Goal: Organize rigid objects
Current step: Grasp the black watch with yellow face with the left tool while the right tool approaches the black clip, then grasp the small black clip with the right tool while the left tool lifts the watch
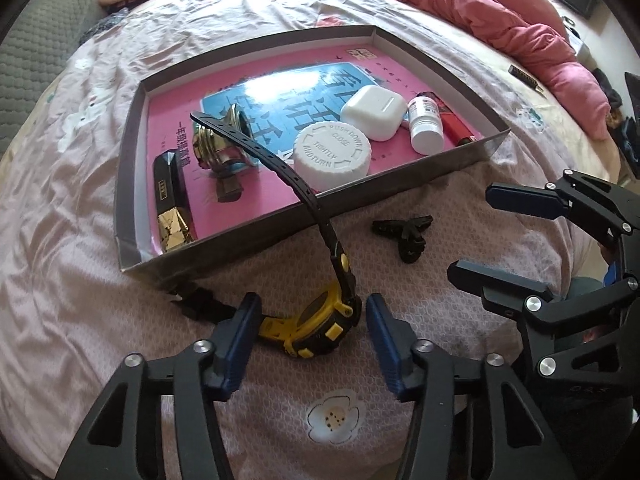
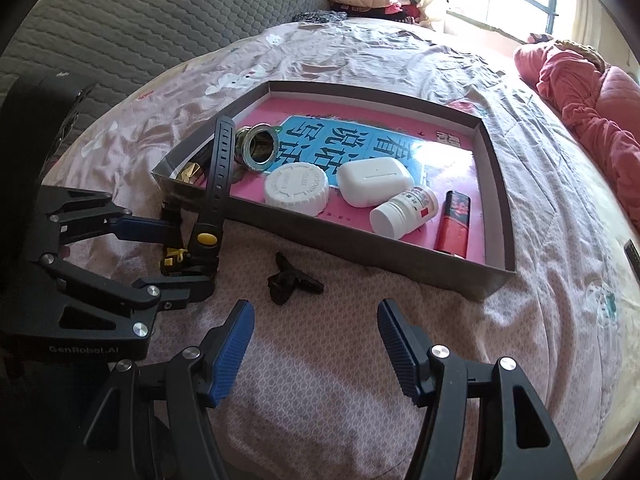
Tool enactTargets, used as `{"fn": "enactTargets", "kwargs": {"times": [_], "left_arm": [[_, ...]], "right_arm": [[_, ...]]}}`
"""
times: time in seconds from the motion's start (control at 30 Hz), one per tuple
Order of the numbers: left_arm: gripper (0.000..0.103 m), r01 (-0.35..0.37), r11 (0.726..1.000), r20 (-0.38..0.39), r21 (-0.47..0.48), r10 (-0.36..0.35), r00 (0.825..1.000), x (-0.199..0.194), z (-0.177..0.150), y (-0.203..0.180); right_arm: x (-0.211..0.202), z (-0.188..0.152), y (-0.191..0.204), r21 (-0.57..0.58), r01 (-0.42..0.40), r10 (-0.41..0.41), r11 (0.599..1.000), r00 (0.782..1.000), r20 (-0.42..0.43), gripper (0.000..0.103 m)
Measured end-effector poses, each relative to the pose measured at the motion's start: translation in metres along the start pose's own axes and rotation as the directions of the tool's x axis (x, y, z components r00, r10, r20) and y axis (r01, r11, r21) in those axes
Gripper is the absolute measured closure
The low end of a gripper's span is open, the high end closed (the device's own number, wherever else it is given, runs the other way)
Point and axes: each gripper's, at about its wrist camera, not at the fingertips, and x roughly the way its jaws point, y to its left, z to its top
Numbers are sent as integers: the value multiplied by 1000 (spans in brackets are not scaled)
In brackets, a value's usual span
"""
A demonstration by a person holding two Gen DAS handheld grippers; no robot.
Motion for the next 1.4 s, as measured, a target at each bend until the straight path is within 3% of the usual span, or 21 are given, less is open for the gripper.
{"fn": "enactTargets", "kwargs": {"times": [0.23,0.93,1.23,1.4], "left_arm": [[62,38,999,-13,9,-37,999,8,1,1],[63,123,988,24,-98,-121,992,9,-9,25],[63,130,986,22,-103,-128,991,10,-9,28],[63,131,986,19,-105,-129,991,11,-7,28]], "right_arm": [[11,6,1,-37,-21,20,999,999,-26,40],[43,22,14,-141,-96,82,985,992,-99,40],[51,26,16,-167,-117,100,979,989,-108,51],[50,27,15,-170,-132,115,977,987,-111,62]]}}
